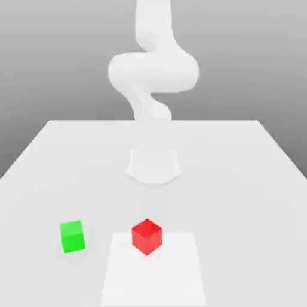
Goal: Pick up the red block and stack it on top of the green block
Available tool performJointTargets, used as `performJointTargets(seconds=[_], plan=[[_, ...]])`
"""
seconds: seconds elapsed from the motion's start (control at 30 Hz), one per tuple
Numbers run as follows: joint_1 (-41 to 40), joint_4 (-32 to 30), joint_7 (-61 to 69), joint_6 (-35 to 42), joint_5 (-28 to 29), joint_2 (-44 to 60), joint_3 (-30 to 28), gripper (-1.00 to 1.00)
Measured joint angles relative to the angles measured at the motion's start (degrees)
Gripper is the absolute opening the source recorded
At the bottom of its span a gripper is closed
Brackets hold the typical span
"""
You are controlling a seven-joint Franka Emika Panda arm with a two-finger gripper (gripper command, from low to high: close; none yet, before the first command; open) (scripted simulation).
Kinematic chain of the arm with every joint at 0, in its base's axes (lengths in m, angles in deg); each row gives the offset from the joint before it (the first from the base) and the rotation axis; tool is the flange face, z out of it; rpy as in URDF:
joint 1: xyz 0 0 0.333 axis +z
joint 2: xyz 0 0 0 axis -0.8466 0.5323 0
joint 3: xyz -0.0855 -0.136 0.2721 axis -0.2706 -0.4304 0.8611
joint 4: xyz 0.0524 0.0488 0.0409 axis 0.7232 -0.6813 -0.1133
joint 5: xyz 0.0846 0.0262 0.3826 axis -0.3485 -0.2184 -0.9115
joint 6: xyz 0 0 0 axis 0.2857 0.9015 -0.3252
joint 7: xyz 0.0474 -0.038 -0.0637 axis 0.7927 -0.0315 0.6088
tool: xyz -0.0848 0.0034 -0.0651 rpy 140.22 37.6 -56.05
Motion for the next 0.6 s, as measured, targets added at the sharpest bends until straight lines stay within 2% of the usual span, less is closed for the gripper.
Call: performJointTargets(seconds=[0.47,0.6], plan=[[6.75,-23.84,29.89,-19.46,3.33,26.25,-9.45,0.00],[8.10,-29.86,40.77,-27.98,1.32,37.89,-10.92,0.00]])
